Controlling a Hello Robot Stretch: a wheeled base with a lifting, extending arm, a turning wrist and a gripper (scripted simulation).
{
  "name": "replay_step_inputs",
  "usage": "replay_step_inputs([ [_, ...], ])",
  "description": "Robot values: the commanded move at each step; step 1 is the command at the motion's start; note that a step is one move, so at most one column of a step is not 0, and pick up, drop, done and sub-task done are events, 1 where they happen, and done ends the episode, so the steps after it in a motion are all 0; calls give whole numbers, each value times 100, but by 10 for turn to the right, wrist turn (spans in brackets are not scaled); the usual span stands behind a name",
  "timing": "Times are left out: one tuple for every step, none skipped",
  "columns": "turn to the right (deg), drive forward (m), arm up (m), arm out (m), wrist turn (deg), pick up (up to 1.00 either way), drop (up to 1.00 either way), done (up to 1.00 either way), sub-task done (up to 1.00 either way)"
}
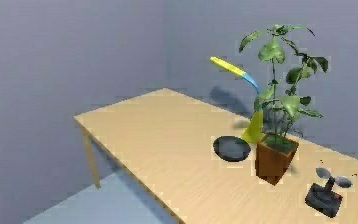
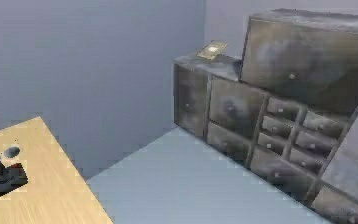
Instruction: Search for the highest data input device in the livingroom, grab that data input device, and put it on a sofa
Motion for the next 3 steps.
replay_step_inputs([
  [-420,0,0,0,0,0,0,0,0],
  [0,0,50,0,0,0,0,0,0],
  [0,0,38,0,0,0,0,0,0],
])
